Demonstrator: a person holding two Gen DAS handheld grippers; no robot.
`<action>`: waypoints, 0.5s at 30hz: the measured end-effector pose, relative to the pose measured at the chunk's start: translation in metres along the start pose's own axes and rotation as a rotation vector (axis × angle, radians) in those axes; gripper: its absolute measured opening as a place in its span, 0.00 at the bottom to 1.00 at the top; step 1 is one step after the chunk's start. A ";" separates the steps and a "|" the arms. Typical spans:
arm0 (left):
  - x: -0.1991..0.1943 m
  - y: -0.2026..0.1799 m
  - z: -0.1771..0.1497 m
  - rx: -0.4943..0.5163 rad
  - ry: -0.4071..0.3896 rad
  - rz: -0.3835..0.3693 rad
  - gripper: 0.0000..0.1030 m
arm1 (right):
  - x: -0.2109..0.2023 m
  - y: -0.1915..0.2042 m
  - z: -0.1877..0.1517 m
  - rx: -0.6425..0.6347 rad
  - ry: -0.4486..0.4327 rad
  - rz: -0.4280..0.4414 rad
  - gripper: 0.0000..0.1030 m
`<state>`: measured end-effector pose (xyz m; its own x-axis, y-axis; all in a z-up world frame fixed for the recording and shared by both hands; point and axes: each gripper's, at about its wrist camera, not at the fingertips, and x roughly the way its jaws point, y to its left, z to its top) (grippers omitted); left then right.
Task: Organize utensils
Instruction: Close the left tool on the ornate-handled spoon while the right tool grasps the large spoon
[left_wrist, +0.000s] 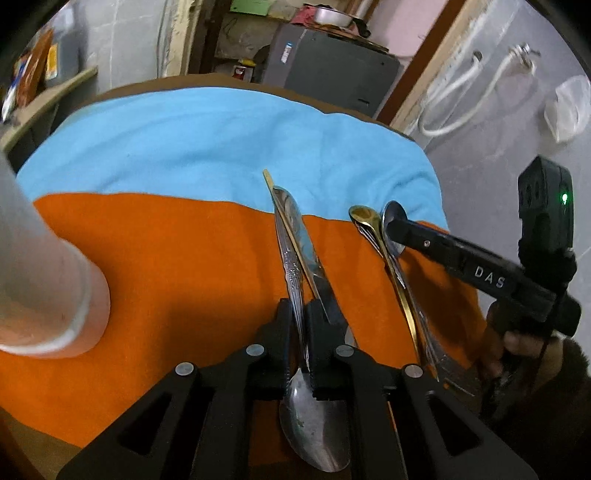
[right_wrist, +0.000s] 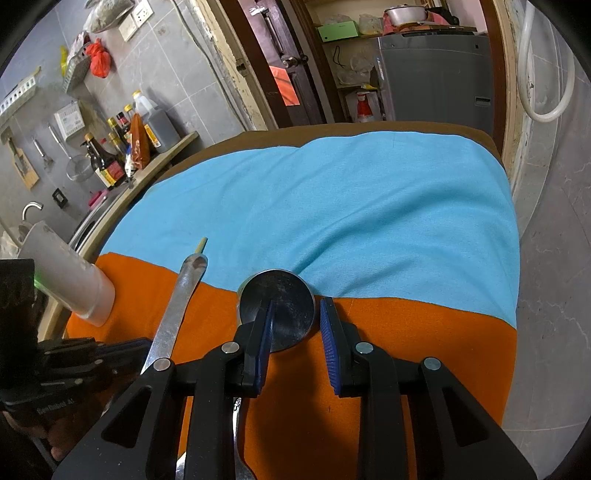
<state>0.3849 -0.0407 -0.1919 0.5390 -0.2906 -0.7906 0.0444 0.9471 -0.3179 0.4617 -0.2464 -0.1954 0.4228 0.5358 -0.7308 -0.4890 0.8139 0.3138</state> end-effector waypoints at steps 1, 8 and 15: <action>0.001 0.000 0.001 0.000 0.005 0.000 0.06 | 0.000 -0.001 0.000 0.002 0.001 0.004 0.23; 0.003 -0.006 0.003 0.025 0.015 0.049 0.05 | 0.004 -0.003 -0.003 0.011 0.005 0.019 0.15; -0.010 -0.008 -0.012 0.015 -0.040 0.124 0.03 | -0.001 -0.001 -0.004 0.008 -0.017 0.003 0.06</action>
<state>0.3692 -0.0470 -0.1872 0.5741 -0.1655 -0.8019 -0.0125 0.9775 -0.2106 0.4583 -0.2485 -0.1969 0.4339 0.5420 -0.7197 -0.4840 0.8140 0.3212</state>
